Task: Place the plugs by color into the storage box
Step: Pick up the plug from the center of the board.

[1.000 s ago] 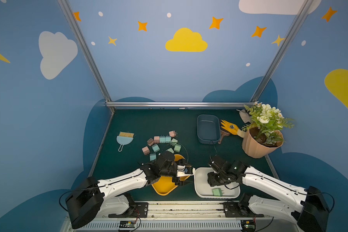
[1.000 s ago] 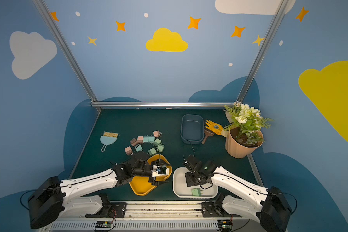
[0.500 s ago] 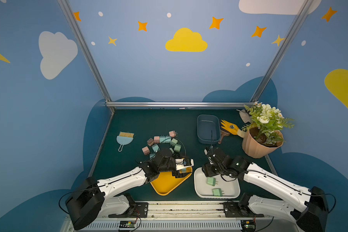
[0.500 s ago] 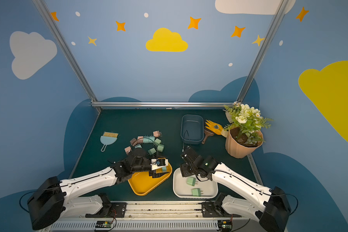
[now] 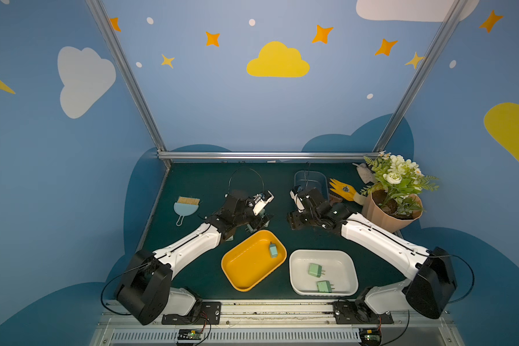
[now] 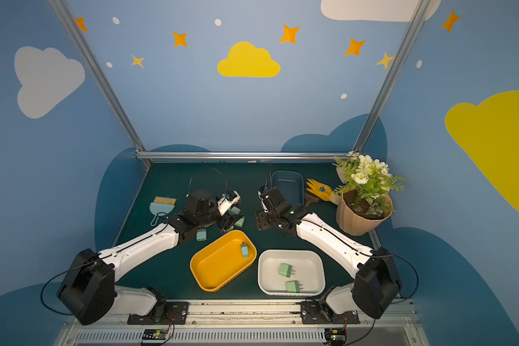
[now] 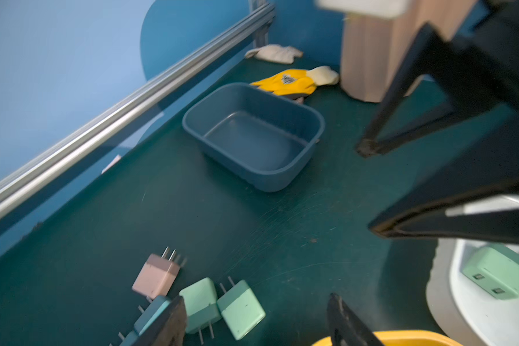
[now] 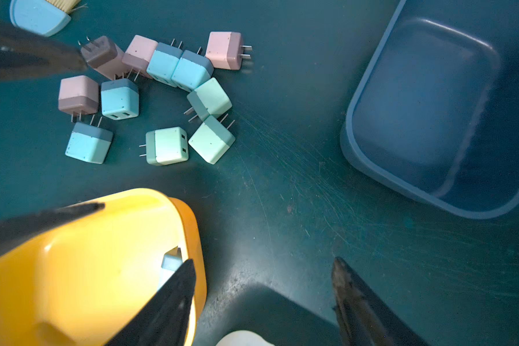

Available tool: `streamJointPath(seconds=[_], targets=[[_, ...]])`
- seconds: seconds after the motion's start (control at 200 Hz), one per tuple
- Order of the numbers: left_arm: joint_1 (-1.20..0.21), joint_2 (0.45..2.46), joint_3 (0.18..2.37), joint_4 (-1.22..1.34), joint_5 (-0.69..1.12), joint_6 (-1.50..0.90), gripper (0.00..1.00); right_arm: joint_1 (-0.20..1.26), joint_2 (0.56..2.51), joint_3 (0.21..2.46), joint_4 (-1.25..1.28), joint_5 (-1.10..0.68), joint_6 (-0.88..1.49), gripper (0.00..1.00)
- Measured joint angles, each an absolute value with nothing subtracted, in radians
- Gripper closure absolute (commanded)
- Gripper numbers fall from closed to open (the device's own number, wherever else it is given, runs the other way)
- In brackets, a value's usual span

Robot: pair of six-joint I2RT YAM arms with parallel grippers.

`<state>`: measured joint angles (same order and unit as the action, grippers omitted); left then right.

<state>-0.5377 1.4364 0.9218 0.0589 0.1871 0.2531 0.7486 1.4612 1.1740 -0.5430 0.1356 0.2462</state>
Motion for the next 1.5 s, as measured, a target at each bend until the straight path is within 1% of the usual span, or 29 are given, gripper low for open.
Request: streamJointPath(seconds=[0.195,0.335,0.566,0.681,0.891,1.276,1.422,1.502], targets=[[-0.487,1.586,1.044,-0.008,0.143,0.146,0.26,0.725,1.556,1.222,-0.527,0.098,0.223,0.26],[-0.441,1.727,1.151,-0.065,0.118,0.062,0.26,0.712,1.628,1.248,-0.53,0.049,0.224,0.25],[-0.413,1.925,1.335,-0.161,0.059,-0.03,0.26,0.697,1.738,1.423,-0.58,-0.05,0.21,0.25],[-0.408,1.998,1.409,-0.214,0.051,-0.045,0.26,0.69,1.744,1.448,-0.592,-0.09,0.181,0.25],[-0.406,2.08,1.496,-0.296,0.02,-0.029,0.26,0.65,1.768,1.439,-0.626,-0.14,0.148,0.25],[-0.405,2.193,1.598,-0.339,-0.03,0.021,0.25,0.575,1.769,1.414,-0.637,-0.22,0.122,0.26],[-0.403,2.222,1.625,-0.35,-0.03,0.031,0.29,0.558,1.77,1.401,-0.632,-0.285,0.123,0.27],[-0.403,2.226,1.631,-0.352,-0.03,0.039,0.29,0.554,1.776,1.398,-0.632,-0.307,0.123,0.27]])
